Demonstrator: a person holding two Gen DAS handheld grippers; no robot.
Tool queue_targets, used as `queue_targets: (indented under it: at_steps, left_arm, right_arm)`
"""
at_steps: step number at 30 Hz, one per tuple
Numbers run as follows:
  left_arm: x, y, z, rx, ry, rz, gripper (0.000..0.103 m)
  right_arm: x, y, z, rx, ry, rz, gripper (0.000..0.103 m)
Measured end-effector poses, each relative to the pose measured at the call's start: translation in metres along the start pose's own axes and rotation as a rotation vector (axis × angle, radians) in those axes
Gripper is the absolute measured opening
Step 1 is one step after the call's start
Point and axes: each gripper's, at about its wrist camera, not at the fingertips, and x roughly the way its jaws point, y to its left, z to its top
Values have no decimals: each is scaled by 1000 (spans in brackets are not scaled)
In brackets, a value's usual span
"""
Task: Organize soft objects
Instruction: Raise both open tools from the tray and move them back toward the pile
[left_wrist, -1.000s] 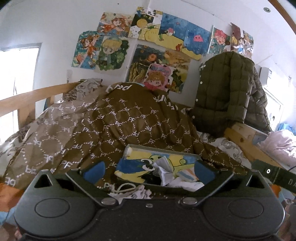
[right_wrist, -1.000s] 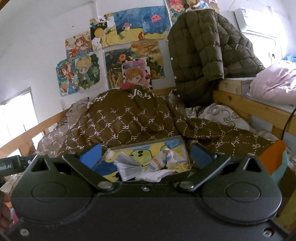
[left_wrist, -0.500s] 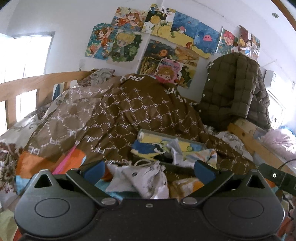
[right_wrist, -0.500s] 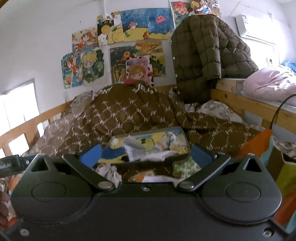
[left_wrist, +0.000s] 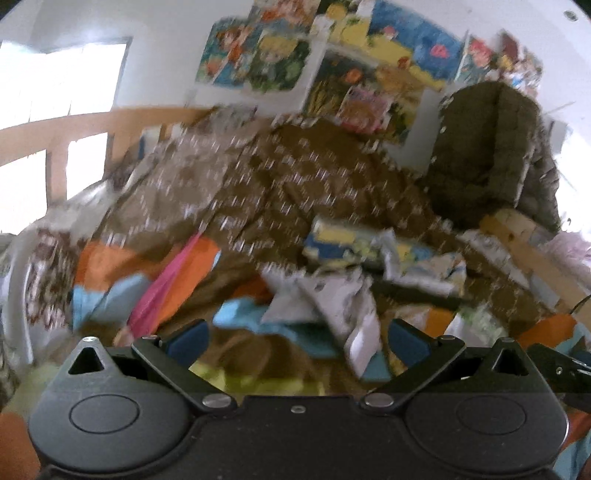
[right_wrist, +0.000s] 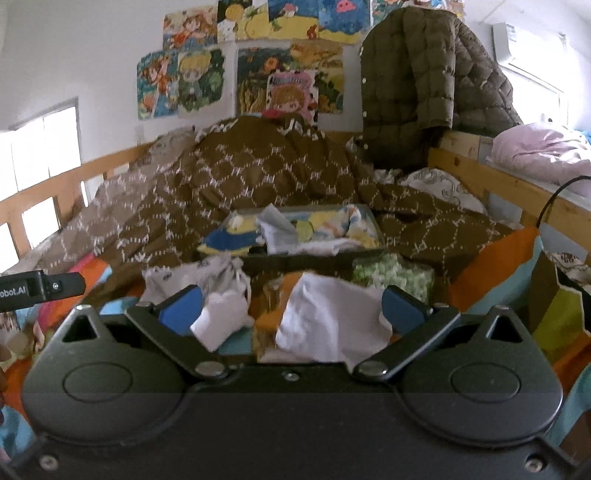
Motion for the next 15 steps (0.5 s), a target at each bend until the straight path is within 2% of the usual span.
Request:
queue_targets:
  at_steps: [5,12,15]
  left_arm:
    - [9,10,-11,-56,95,28,102]
    - [18,7,-19,-24,143,63,102]
    - [23,4,-24,-7,176,73,102]
  right_arm:
    - [6,13,-6,-26,55,3,102]
    - [10,24,-18,-36,112,10,102]
    - [31,24,-24,-21,168,21,102]
